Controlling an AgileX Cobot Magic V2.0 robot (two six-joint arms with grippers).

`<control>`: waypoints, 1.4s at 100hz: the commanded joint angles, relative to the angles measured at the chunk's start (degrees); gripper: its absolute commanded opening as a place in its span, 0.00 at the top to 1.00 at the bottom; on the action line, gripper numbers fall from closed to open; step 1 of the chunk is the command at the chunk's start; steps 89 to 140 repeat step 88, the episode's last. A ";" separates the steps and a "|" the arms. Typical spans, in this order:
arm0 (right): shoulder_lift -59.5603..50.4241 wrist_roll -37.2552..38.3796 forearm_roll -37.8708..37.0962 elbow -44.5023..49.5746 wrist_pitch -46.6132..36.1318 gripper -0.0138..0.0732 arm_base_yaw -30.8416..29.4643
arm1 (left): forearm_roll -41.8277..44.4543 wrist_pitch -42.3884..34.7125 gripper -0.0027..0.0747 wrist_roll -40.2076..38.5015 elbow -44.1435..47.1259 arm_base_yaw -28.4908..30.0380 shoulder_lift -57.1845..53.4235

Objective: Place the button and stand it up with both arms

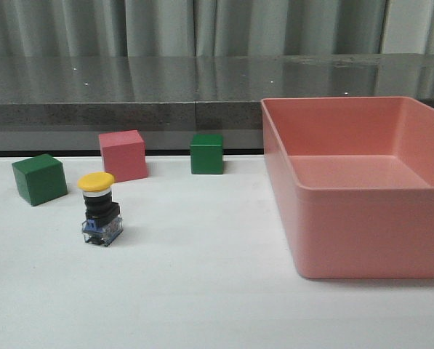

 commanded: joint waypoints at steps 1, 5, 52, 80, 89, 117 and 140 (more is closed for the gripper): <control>-1.11 0.26 -0.17 -0.33 -6.23 0.91 -0.43 | -0.36 -4.11 0.99 -0.61 1.72 0.00 -1.84; -1.11 0.26 -0.17 -0.38 -5.72 0.91 -0.43 | -0.36 -4.11 0.99 -0.61 1.72 0.00 -1.84; -1.11 0.26 -0.17 -0.38 -5.72 0.91 -0.43 | -0.36 -4.11 0.99 -0.61 1.72 0.00 -1.84; -1.11 0.26 -0.17 -0.38 -5.72 0.91 -0.43 | -0.36 -4.11 0.99 -0.61 1.72 0.00 -1.84; -1.11 0.26 -0.17 -0.38 -5.72 0.91 -0.43 | -0.36 -4.11 0.99 -0.61 1.72 0.00 -1.84; -1.11 0.26 -0.17 -0.38 -5.72 0.91 -0.43 | -0.36 -4.11 0.99 -0.61 1.72 0.00 -1.84; -1.11 0.26 -0.17 -0.38 -5.72 0.91 -0.43 | -0.36 -4.11 0.99 -0.61 1.72 0.00 -1.84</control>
